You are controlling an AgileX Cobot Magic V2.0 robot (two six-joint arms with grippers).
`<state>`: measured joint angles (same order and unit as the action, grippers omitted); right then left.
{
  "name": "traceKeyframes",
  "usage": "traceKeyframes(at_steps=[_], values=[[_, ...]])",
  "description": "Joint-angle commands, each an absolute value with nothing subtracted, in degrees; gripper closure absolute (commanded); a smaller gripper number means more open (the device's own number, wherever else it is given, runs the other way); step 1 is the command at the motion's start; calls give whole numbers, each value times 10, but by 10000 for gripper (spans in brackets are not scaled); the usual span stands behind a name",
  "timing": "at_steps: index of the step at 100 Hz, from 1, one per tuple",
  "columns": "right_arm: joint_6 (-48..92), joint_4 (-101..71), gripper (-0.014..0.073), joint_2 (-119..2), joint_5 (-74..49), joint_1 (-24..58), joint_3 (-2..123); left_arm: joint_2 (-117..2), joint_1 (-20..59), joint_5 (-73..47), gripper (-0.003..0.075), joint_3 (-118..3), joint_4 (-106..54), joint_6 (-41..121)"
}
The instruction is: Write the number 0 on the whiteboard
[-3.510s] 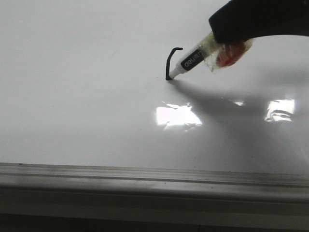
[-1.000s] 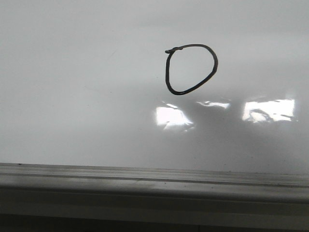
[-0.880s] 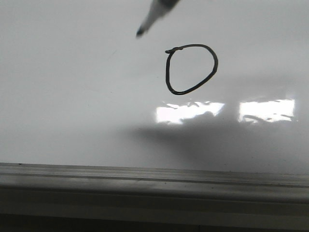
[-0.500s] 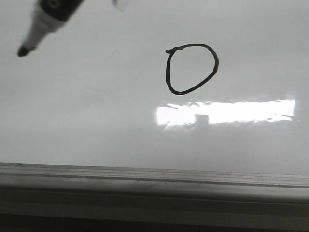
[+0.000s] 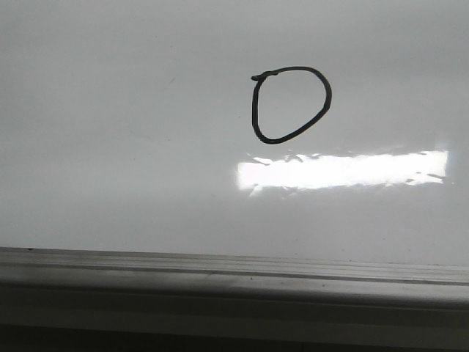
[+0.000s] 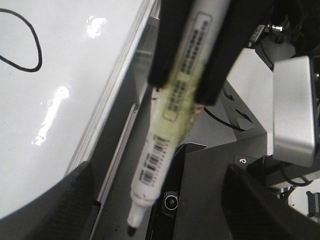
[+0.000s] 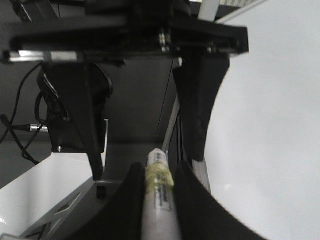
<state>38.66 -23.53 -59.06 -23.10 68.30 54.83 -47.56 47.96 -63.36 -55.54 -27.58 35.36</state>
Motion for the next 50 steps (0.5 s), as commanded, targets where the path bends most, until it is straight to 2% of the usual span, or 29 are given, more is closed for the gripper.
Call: traceKeyframes(at_steps=[1,23,30,42,50], values=[[392,-247,643,-590,-177,697,578,-475,480,-603,227,-577,-302,356],[392,-247,642,-598,-179,710,578,-475,480,-593,234,-577,-302,356],[392,-247,642,-598,-179,710,578,-475,480,-593,278,-577,-302,356],[392,-247,642,-598,-179,710,578,-475,480,-593,407,-577,-295,356],[392,-247,642,-598,-179,710,578,-476,480,-594,443,-577,-285,356]])
